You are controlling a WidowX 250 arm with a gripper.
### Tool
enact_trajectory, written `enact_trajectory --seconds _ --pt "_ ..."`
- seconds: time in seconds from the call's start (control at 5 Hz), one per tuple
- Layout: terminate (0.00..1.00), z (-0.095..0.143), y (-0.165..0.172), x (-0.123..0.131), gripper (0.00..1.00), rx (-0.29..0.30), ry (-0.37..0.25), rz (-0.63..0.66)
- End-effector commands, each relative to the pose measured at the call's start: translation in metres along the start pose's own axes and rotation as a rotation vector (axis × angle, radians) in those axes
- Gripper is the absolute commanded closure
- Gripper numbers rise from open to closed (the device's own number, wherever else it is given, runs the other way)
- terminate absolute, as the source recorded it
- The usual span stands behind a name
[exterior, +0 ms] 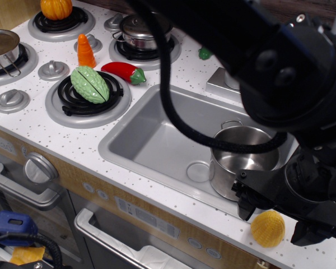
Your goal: Put corn in pot which is in sink
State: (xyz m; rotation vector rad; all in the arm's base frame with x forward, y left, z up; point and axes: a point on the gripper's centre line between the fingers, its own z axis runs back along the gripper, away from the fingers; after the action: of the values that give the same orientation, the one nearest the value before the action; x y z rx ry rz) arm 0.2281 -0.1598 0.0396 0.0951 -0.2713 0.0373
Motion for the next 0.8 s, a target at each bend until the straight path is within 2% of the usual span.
enact_trajectory --seconds 0.0,0.6 --pt "0.00 0.000 0.000 0.000 0.00 0.000 0.000 0.000" --pt "0.00 -0.019 0.007 0.007 0.00 -0.037 -0.084 -0.044"
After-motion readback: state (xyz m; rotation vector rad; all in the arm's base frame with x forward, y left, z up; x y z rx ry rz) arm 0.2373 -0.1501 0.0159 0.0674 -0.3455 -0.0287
